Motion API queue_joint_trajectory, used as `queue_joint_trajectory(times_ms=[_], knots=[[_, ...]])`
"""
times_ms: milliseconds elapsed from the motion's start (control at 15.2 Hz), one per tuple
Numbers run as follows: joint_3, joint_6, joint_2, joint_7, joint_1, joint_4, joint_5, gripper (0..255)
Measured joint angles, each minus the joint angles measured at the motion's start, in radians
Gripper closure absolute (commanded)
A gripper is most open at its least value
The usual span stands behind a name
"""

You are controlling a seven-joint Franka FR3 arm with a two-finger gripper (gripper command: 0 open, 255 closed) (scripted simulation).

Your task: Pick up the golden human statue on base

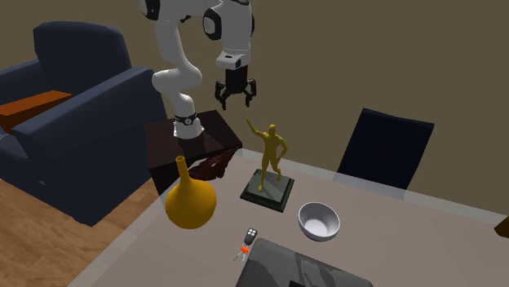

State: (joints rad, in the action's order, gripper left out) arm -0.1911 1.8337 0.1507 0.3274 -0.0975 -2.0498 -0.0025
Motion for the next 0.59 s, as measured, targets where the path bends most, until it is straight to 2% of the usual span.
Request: queue_joint_trajectory(times_ms=[330,594], knots=[[-0.035,0.034,-0.155,0.070,-0.022,0.142,-0.038,0],[-0.055,0.034,-0.302,0.130,-0.052,0.302,-0.084,0]])
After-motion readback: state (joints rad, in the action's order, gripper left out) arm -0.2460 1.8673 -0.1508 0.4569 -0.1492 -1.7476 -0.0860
